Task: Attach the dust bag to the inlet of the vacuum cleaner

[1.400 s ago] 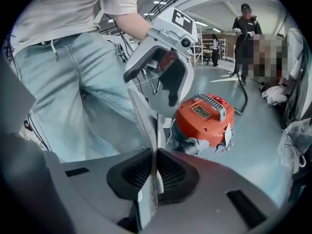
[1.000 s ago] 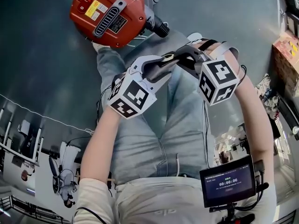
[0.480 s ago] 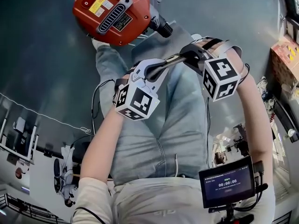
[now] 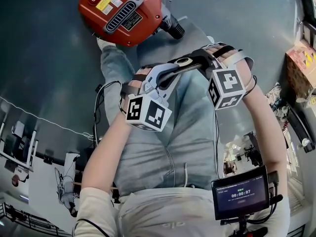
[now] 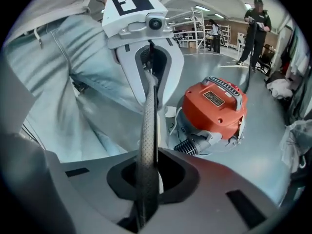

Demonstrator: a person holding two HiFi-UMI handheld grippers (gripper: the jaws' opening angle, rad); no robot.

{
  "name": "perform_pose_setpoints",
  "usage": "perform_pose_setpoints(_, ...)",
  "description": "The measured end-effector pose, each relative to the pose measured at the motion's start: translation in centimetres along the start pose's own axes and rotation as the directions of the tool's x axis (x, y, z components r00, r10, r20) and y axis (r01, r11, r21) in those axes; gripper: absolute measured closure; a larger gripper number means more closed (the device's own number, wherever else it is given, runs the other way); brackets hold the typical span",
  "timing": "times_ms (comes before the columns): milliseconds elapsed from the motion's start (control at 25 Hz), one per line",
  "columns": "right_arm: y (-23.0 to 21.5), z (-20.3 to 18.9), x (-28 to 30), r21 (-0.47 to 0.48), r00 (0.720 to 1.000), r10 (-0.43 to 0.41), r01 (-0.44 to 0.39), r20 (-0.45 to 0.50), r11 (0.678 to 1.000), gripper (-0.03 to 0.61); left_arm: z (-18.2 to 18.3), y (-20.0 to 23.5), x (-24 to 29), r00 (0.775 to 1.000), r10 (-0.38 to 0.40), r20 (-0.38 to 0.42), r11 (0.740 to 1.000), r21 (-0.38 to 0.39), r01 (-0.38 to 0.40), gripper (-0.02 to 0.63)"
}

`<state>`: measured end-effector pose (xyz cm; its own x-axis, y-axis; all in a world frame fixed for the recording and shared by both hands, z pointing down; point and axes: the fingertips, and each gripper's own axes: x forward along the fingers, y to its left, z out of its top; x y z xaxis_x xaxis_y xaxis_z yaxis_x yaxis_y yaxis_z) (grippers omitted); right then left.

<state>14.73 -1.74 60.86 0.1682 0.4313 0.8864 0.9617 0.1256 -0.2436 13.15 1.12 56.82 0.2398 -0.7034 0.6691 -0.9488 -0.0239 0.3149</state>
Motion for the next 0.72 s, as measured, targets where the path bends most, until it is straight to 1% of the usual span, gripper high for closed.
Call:
perform_pose_setpoints(80,-0.2,-0.1,0.2,-0.024,0.999,-0.044,0.044,-0.018,0.999,0.546,-0.7,0.2,0.1,0.999,0.014,-0.034,0.999,-0.028,-0.015,0.578)
perform_pose_setpoints(120,-0.2,-0.2,0.3,-0.029,0.998,-0.06,0.059,-0.022,0.998,0.546,-1.2,0.3,0.2,0.999,0.01,-0.051,0.998,-0.06,-0.013,0.574)
perform_pose_setpoints(160,-0.3,-0.3,0.3,-0.037,0.997,-0.071,0.07,-0.028,0.997,0.546,-1.6,0.3,0.3,0.998,-0.006,-0.064,0.995,-0.102,0.0,0.558)
perform_pose_setpoints(240,-0.2,-0.4,0.4,-0.061,0.996,-0.079,0.077,-0.046,0.995,0.546,-2.3,0.0,0.6,0.994,-0.066,-0.081,0.982,-0.181,0.05,0.533)
perform_pose_setpoints(320,-0.2,-0.5,0.2,-0.071,0.996,-0.073,0.069,-0.057,0.995,0.546,-2.8,-0.3,1.1,0.988,-0.119,-0.098,0.973,-0.208,0.097,0.514)
perform_pose_setpoints(360,-0.2,-0.6,0.2,-0.066,0.996,-0.07,0.066,-0.059,0.996,0.546,-2.9,-0.3,1.4,0.985,-0.133,-0.107,0.971,-0.215,0.107,0.512)
perform_pose_setpoints(400,-0.3,-0.8,0.1,-0.057,0.996,-0.068,0.065,-0.06,0.996,0.546,-3.0,-0.3,1.7,0.984,-0.132,-0.118,0.968,-0.23,0.102,0.512)
perform_pose_setpoints(440,-0.5,-1.0,0.1,-0.046,0.996,-0.069,0.067,-0.062,0.997,0.546,-3.0,-0.1,2.0,0.985,-0.11,-0.133,0.966,-0.249,0.074,0.512)
perform_pose_setpoints(480,-0.7,-1.3,0.2,-0.036,0.995,-0.072,0.07,-0.065,0.997,0.546,-3.0,0.3,2.3,0.986,-0.066,-0.155,0.966,-0.259,0.024,0.516)
perform_pose_setpoints(520,-1.0,-1.6,0.4,-0.031,0.995,-0.077,0.075,-0.069,0.997,0.546,-3.1,0.8,2.7,0.984,-0.009,-0.18,0.967,-0.251,-0.037,0.546)
perform_pose_setpoints(600,-1.9,-2.5,1.2,-0.038,0.992,-0.099,0.097,-0.072,0.995,0.546,-3.4,1.7,3.7,0.97,0.11,-0.215,0.968,-0.199,-0.154,0.565)
perform_pose_setpoints(640,-2.5,-3.2,1.9,-0.044,0.991,-0.118,0.116,-0.069,0.992,0.546,-3.6,2.2,4.5,0.962,0.164,-0.216,0.962,-0.18,-0.205,0.569)
perform_pose_setpoints(720,-3.7,-4.5,3.3,-0.055,0.985,-0.16,0.157,-0.06,0.986,0.545,-4.3,3.1,6.2,0.945,0.26,-0.2,0.943,-0.159,-0.293,0.572)
